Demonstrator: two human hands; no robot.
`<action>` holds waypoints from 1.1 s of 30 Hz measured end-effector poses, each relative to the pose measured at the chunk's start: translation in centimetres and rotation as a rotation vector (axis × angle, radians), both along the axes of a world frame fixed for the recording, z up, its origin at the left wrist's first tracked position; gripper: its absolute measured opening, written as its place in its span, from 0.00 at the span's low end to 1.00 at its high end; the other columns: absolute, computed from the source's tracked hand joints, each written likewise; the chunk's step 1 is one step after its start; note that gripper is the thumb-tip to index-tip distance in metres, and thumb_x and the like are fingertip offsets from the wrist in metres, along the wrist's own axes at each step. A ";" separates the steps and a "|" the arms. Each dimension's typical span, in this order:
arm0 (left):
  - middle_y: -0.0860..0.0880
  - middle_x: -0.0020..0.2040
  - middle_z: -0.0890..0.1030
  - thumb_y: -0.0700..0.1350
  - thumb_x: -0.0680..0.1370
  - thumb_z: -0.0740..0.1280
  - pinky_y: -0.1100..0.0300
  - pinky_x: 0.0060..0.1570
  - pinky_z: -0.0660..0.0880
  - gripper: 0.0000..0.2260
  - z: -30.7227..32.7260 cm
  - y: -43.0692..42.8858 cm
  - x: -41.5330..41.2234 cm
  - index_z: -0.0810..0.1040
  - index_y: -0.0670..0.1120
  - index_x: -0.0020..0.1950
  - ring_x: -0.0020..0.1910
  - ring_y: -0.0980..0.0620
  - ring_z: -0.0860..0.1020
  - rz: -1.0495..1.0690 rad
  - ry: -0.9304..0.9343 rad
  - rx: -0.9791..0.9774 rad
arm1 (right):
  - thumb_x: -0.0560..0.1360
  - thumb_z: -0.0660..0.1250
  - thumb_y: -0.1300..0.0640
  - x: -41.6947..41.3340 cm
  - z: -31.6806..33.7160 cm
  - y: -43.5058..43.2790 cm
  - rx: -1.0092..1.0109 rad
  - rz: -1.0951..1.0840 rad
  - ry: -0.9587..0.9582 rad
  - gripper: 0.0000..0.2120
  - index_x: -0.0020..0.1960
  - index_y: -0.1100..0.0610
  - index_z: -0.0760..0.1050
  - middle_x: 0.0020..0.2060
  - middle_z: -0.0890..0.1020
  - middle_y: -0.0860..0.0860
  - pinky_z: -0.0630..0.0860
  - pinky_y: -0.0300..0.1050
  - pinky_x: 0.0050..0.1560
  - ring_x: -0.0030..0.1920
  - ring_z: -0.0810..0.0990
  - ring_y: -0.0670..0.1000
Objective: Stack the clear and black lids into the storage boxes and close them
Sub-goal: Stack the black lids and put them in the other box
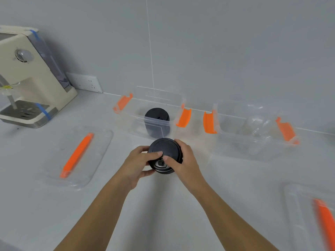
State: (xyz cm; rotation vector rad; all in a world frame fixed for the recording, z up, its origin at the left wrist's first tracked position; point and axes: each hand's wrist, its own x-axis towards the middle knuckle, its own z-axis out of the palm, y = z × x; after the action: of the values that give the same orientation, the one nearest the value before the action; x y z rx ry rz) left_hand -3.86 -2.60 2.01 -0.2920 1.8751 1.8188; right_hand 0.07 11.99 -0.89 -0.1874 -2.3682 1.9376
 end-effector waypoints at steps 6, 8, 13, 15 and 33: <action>0.50 0.48 0.81 0.49 0.71 0.71 0.57 0.44 0.73 0.14 3.0 0.9 0.3 0.77 0.47 0.55 0.50 0.50 0.79 0.064 0.279 -0.072 | 0.69 0.68 0.50 -0.4 3.9 0.1 -0.049 0.024 0.130 0.19 0.51 0.32 0.65 0.56 0.70 0.40 0.70 0.33 0.54 0.59 0.70 0.39; 0.51 0.47 0.81 0.48 0.72 0.71 0.56 0.45 0.74 0.13 3.9 1.0 0.1 0.77 0.47 0.55 0.49 0.50 0.79 0.081 0.325 -0.070 | 0.67 0.66 0.48 -1.0 4.9 0.3 -0.043 0.043 0.162 0.19 0.54 0.34 0.66 0.57 0.70 0.41 0.71 0.39 0.58 0.61 0.70 0.44; 0.49 0.48 0.82 0.47 0.71 0.71 0.53 0.51 0.75 0.15 6.3 0.8 -2.0 0.77 0.47 0.57 0.50 0.49 0.79 0.074 0.404 -0.067 | 0.67 0.66 0.46 -3.3 7.2 0.7 0.034 0.064 0.174 0.29 0.66 0.51 0.65 0.62 0.71 0.49 0.71 0.50 0.64 0.63 0.70 0.48; 0.49 0.48 0.82 0.47 0.71 0.71 0.54 0.50 0.74 0.16 7.3 0.8 -3.3 0.77 0.47 0.58 0.50 0.50 0.79 0.053 0.430 -0.064 | 0.67 0.66 0.46 -4.4 8.1 0.8 0.055 0.054 0.186 0.27 0.63 0.49 0.66 0.61 0.71 0.48 0.71 0.48 0.62 0.62 0.71 0.48; 0.51 0.49 0.80 0.46 0.72 0.71 0.56 0.44 0.76 0.14 9.0 -0.4 -16.6 0.77 0.47 0.56 0.50 0.51 0.79 -0.161 0.336 -0.099 | 0.72 0.67 0.52 -15.3 10.1 -0.5 0.258 -0.062 0.097 0.25 0.67 0.54 0.64 0.60 0.75 0.52 0.73 0.52 0.60 0.59 0.74 0.53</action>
State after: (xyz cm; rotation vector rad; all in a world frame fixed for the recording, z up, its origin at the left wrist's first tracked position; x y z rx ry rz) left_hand -20.50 -3.01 11.00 0.1384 2.1480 1.7519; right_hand -15.27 11.46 9.22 -0.1444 -2.4847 1.5579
